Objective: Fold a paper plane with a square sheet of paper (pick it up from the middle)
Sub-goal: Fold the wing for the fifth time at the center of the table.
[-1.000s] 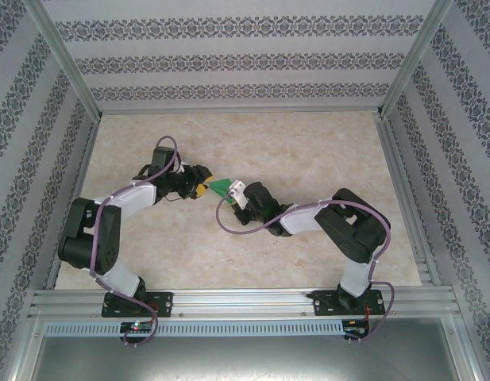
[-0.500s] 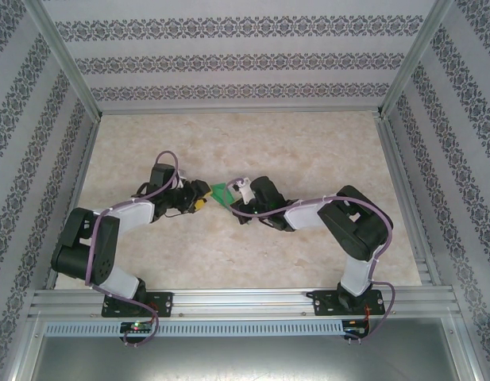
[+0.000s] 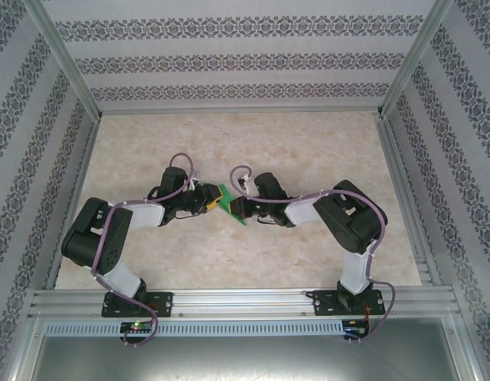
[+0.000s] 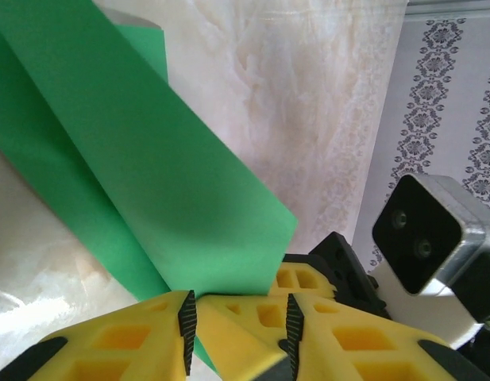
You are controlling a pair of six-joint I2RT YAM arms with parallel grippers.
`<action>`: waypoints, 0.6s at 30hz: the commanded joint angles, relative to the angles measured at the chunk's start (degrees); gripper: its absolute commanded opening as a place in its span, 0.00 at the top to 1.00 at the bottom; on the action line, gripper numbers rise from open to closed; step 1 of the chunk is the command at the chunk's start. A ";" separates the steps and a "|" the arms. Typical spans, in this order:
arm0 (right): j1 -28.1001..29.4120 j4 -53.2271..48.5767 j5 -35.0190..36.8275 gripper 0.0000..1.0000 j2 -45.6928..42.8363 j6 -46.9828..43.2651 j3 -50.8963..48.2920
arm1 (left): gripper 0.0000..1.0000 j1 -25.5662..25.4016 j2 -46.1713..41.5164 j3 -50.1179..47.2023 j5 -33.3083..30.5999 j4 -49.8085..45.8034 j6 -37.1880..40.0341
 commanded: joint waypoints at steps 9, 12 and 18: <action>-1.76 2.97 -6.46 1.00 4.62 8.51 2.30 | 0.65 -0.87 3.82 -0.08 2.15 6.74 -0.26; -1.90 2.77 -6.88 1.00 5.10 9.13 2.50 | 0.66 -1.05 4.67 0.00 2.40 7.44 -0.29; -2.21 2.02 -7.40 1.00 5.55 9.71 2.62 | 0.67 -1.29 6.74 0.17 3.25 9.11 -0.69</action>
